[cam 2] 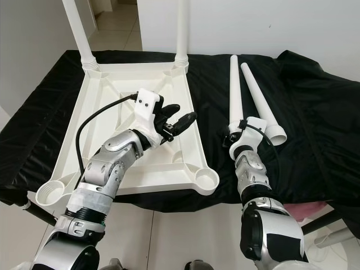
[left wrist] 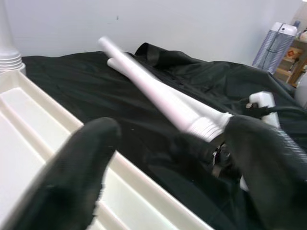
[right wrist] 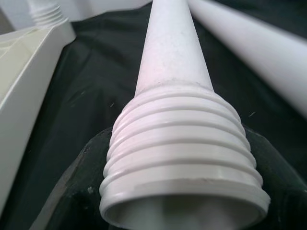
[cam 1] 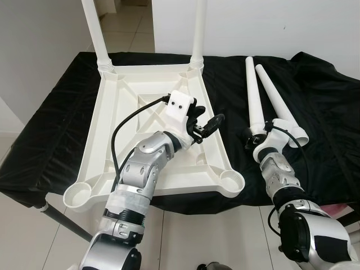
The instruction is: Building children table
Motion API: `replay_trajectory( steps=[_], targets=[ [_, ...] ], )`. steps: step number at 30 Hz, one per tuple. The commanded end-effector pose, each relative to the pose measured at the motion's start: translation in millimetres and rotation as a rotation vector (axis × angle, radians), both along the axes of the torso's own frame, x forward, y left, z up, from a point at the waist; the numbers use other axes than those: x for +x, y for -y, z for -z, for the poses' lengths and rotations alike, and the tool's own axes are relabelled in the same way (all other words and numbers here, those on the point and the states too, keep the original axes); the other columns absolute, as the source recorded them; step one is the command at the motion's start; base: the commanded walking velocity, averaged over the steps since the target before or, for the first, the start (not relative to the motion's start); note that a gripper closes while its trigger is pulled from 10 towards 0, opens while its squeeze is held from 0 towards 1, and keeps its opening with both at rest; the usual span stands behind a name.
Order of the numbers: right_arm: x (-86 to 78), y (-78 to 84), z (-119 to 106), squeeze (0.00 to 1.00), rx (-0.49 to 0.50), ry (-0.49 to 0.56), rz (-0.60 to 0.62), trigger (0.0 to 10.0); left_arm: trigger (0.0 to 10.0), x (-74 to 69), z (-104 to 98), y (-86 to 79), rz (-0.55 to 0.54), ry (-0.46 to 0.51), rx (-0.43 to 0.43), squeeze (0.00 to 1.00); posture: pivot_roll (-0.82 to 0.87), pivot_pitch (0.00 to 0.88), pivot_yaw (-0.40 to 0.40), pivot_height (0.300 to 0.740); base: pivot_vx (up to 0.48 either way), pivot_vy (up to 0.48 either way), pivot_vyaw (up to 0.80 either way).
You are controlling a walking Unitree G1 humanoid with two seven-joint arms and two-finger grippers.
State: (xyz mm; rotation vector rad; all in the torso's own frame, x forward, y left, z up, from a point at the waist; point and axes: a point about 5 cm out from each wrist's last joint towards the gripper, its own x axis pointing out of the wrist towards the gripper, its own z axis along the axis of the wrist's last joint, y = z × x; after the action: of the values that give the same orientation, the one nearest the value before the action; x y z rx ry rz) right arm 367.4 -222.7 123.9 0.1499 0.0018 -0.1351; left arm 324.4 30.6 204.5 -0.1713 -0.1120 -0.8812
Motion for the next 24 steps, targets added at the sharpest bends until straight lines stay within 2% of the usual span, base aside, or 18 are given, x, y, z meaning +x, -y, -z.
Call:
replay_trajectory(
  steps=[1,2,4,7,8,11,14,17,19,20,21,22,24],
  targets=[
    [2.9,5.6,-14.3,0.0,-0.103,0.049,0.041,10.0,10.0,3.5,-0.3,-3.6,-0.033,0.01,0.006,1.0,-0.01,0.0,-0.022,0.74,0.0,0.0,0.0],
    [2.9,5.6,-14.3,0.0,-0.103,0.049,0.041,10.0,10.0,3.5,-0.3,-3.6,-0.033,0.01,0.006,1.0,-0.01,0.0,-0.022,0.74,0.0,0.0,0.0],
    [3.3,9.0,-20.4,0.0,-0.173,0.068,0.075,10.0,10.0,9.0,2.3,-7.8,-0.087,0.004,0.043,1.0,-0.01,0.0,-0.025,0.74,0.0,0.0,0.0],
    [3.5,9.6,-23.3,0.0,-0.189,0.083,0.083,10.0,10.0,11.6,4.0,-9.5,-0.111,-0.004,0.063,1.0,-0.01,0.0,-0.025,0.74,0.0,0.0,0.0],
    [2.8,10.8,-26.8,0.0,-0.219,0.108,0.102,10.0,10.0,13.8,6.1,-12.4,-0.132,-0.016,0.079,0.0,-0.01,0.0,-0.027,0.74,0.0,0.0,0.0],
    [0.3,12.7,-32.9,0.0,-0.303,0.15,0.146,10.0,10.0,20.5,9.8,-23.2,-0.192,-0.078,0.09,0.0,-0.01,0.0,-0.03,0.74,0.0,0.0,0.0],
    [-0.4,12.9,-33.4,0.0,-0.326,0.15,0.157,10.0,10.0,23.4,10.3,-27.7,-0.225,-0.103,0.089,0.0,-0.01,0.0,-0.031,0.74,0.0,0.0,0.0],
    [-1.1,10.9,-35.7,0.0,-0.3,0.178,0.138,10.0,10.0,25.2,9.6,-30.8,-0.241,-0.106,0.094,0.0,-0.01,0.0,-0.032,0.74,0.0,0.0,0.0],
    [-3.7,7.6,-45.9,0.0,-0.254,0.282,0.119,10.0,10.0,26.6,4.0,-32.5,-0.207,-0.102,0.081,0.0,-0.01,0.0,-0.037,0.74,0.0,0.0,0.0],
    [-3.7,7.6,-45.9,0.0,-0.254,0.282,0.119,10.0,10.0,26.6,4.0,-32.5,-0.207,-0.102,0.081,0.0,-0.01,0.0,-0.037,0.74,0.0,0.0,0.0],
    [-5.3,6.0,-52.6,0.0,-0.241,0.343,0.122,10.0,10.0,27.0,-1.3,-31.8,-0.175,-0.099,0.052,0.0,-0.01,0.0,-0.038,0.74,0.0,0.0,0.0],
    [-5.3,6.0,-52.6,0.0,-0.241,0.343,0.122,10.0,10.0,27.0,-1.3,-31.8,-0.175,-0.099,0.052,0.0,-0.01,0.0,-0.038,0.74,0.0,0.0,0.0],
    [-7.5,-0.9,-71.3,0.0,-0.235,0.482,0.094,10.0,10.0,25.7,-21.0,-26.2,-0.03,-0.137,-0.122,0.0,-0.01,0.0,-0.043,0.74,0.0,0.0,0.0]
  ],
)
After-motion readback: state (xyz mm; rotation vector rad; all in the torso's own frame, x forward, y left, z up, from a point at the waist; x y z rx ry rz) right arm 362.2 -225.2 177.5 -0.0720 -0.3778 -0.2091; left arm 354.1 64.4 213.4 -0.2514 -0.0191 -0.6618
